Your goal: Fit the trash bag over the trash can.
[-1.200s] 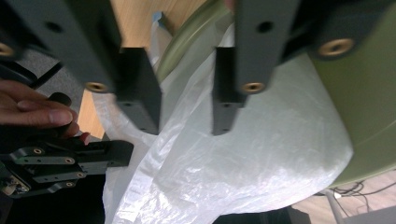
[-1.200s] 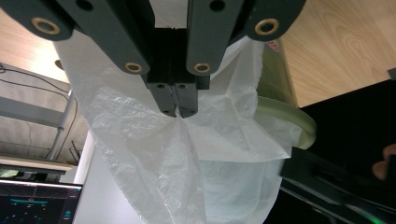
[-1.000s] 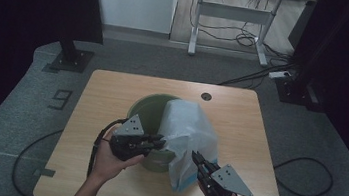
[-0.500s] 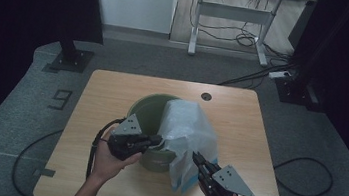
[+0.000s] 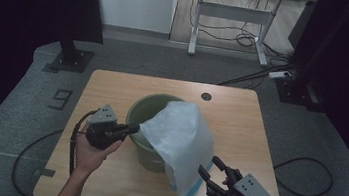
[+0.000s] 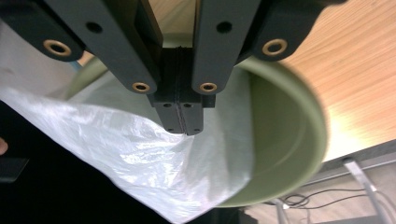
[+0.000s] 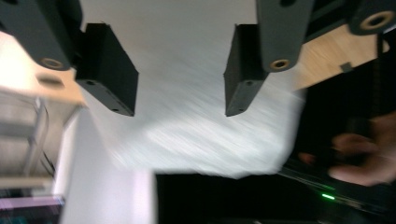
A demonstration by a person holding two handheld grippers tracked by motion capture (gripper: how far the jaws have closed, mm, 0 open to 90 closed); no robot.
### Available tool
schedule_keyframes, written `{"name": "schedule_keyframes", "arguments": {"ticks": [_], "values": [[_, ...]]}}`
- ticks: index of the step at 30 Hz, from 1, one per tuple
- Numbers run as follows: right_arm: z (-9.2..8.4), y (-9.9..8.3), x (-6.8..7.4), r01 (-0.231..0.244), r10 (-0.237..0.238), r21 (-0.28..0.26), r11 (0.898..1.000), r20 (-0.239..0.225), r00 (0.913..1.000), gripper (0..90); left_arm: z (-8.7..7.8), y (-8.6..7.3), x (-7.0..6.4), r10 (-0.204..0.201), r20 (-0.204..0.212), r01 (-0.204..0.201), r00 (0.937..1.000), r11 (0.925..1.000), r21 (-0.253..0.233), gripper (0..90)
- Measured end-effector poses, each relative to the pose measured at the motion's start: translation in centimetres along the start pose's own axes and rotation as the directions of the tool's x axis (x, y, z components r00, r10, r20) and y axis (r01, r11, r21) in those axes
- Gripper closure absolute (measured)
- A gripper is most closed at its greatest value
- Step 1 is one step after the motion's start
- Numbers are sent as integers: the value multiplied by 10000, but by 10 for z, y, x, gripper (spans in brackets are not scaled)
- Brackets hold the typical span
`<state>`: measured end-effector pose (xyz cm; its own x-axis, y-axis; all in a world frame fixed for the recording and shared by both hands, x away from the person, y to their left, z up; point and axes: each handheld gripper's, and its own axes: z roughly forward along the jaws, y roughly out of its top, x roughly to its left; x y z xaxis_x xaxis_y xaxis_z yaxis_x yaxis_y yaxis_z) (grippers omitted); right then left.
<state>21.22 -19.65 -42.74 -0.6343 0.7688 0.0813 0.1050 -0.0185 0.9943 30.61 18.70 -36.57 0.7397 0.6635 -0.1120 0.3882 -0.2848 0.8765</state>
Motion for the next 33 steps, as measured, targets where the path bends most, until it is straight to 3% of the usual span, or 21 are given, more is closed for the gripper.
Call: {"name": "schedule_keyframes", "arguments": {"ticks": [4, 9, 13, 17, 20, 24, 26, 28, 33], "values": [[5, -17, -25, -597, 576, 546, 9967, 410, 9975, 368, -5, -2, 13, -249, -290, 250, 9993, 9997, 12, 900], [17, -34, -42, -849, 796, 935, 9920, 599, 9950, 320, -13, -5, 29, -559, -575, 559, 9968, 9984, -11, 900], [24, -41, -47, -1020, 974, 1022, 9895, 491, 9940, 281, -16, -9, 42, -854, -758, 856, 9935, 9963, 0, 900], [27, -46, -42, -933, 923, 1132, 9892, 149, 9956, 282, -17, -12, 47, -1018, -800, 1022, 9916, 9948, 9, 900], [28, -51, -38, -758, 769, 1495, 9858, -16, 9970, 363, -16, -14, 47, -1054, -728, 1056, 9918, 9944, -15, 900], [24, -51, -40, -757, 801, 1490, 9859, -239, 9965, 735, -12, -12, 42, -917, -599, 921, 9940, 9957, 31, 899], [21, -45, -42, -845, 864, 1346, 9873, -83, 9962, 831, -9, -9, 37, -781, -465, 784, 9959, 9969, 45, 899], [16, -38, -45, -881, 876, 1092, 9901, 98, 9961, 880, -5, -7, 34, -674, -380, 677, 9970, 9977, 55, 899], [4, -23, -49, -929, 912, 439, 9947, 390, 9951, 887, 11, -3, 28, -569, -101, 572, 9983, 9979, 290, 898]]}}
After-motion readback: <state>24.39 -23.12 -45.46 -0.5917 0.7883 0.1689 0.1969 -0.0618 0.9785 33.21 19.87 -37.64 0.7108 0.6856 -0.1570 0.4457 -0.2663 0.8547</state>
